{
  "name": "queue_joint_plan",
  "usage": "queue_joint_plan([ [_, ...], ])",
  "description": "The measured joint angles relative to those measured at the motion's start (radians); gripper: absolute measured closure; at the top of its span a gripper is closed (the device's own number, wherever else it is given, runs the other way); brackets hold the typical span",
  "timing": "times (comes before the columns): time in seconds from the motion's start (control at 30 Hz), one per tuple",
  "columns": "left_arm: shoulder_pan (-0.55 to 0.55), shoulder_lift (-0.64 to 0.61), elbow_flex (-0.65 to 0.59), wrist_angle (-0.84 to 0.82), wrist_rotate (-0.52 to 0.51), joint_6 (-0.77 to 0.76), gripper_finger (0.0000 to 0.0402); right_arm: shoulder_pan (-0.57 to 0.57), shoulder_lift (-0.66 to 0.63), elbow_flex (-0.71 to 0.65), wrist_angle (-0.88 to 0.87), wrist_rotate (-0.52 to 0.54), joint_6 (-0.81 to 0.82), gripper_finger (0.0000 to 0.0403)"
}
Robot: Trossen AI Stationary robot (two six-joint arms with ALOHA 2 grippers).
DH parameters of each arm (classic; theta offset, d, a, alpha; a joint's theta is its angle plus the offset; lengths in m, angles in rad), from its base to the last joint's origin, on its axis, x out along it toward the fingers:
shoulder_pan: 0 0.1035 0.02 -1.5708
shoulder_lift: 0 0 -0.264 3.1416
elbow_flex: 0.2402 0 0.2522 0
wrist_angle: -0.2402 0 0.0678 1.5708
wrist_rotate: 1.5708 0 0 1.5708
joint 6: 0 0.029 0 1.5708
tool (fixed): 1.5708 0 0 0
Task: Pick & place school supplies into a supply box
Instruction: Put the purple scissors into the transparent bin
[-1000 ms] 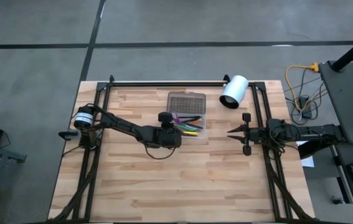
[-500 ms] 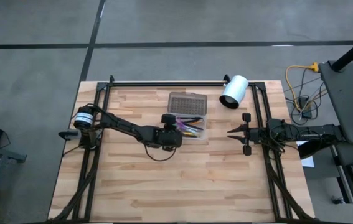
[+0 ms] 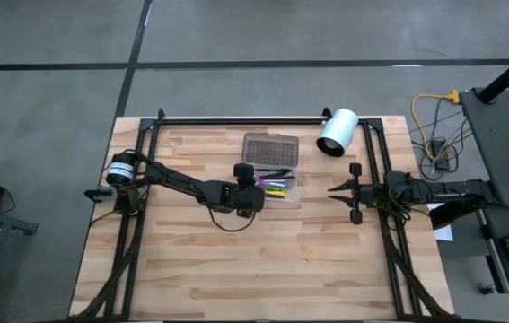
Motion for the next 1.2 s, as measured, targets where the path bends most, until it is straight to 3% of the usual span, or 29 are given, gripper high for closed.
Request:
queue_joint_plan([
  [0.33, -0.019, -0.008, 0.004, -0.152, 0.002, -0.068, 0.0304, 0.0, 0.0, 0.0, 0.0, 0.0, 0.0, 0.0335],
  [0.8, -0.009, -0.009, 0.001, -0.152, -0.001, -0.066, 0.0304, 0.0, 0.0, 0.0, 0.0, 0.0, 0.0, 0.0335],
  [1.2, -0.04, 0.001, -0.001, -0.148, -0.001, 0.105, 0.0304, 0.0, 0.0, 0.0, 0.0, 0.0, 0.0, 0.0335],
])
